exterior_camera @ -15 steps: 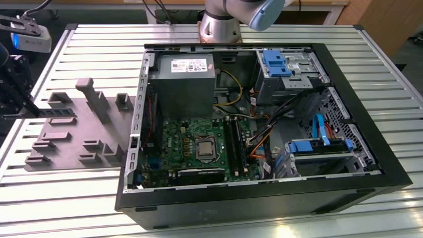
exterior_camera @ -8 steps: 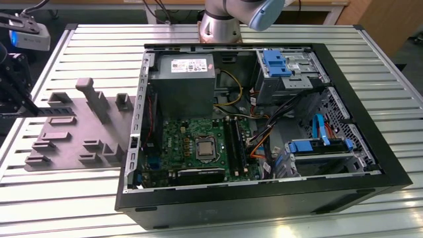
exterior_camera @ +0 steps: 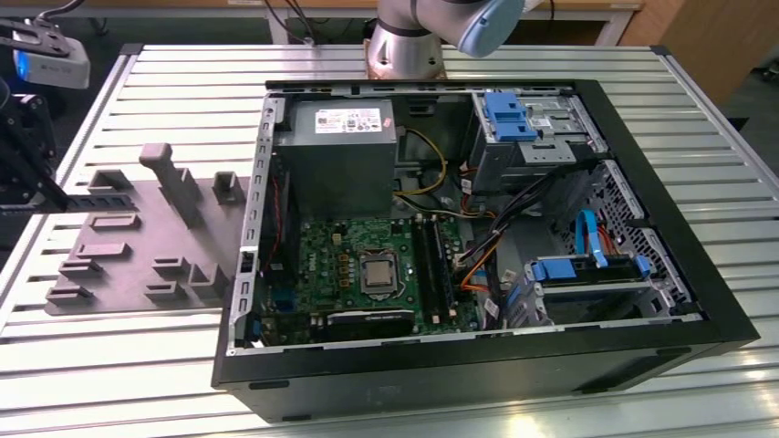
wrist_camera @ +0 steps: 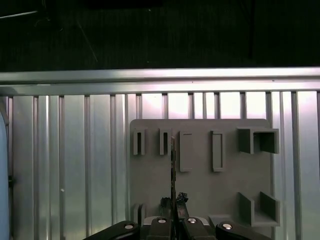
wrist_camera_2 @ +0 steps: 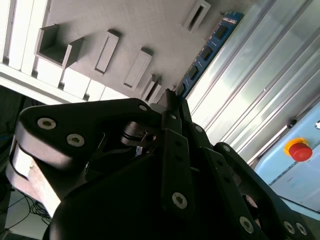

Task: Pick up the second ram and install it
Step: 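Pick up the second ram and move it above second insertion slot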

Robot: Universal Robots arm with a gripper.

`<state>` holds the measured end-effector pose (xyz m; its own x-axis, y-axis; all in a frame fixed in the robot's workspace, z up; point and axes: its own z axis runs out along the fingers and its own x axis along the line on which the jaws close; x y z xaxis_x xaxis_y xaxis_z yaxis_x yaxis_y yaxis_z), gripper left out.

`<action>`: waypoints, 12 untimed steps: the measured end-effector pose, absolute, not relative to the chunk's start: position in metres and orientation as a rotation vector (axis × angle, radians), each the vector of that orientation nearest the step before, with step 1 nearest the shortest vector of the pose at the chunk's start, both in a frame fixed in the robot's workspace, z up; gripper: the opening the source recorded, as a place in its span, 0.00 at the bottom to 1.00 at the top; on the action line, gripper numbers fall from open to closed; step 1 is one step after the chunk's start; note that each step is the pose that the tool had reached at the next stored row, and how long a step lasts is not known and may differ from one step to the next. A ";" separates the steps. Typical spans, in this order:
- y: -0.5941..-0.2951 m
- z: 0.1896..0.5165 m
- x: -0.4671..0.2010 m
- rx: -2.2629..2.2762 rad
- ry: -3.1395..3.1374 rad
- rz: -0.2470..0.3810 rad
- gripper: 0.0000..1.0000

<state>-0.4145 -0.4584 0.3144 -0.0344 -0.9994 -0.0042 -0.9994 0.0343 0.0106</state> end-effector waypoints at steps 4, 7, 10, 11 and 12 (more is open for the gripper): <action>-0.458 0.316 -0.414 2.179 -2.256 -0.016 0.14; -0.458 0.318 -0.414 2.179 -2.256 -0.015 0.14; -0.458 0.319 -0.414 2.179 -2.255 -0.014 0.14; -0.458 0.320 -0.414 2.178 -2.255 -0.014 0.14; -0.458 0.320 -0.414 2.178 -2.255 -0.014 0.14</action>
<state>-0.4145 -0.4577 0.3202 -0.0347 -0.9994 -0.0016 -0.9993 0.0347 0.0106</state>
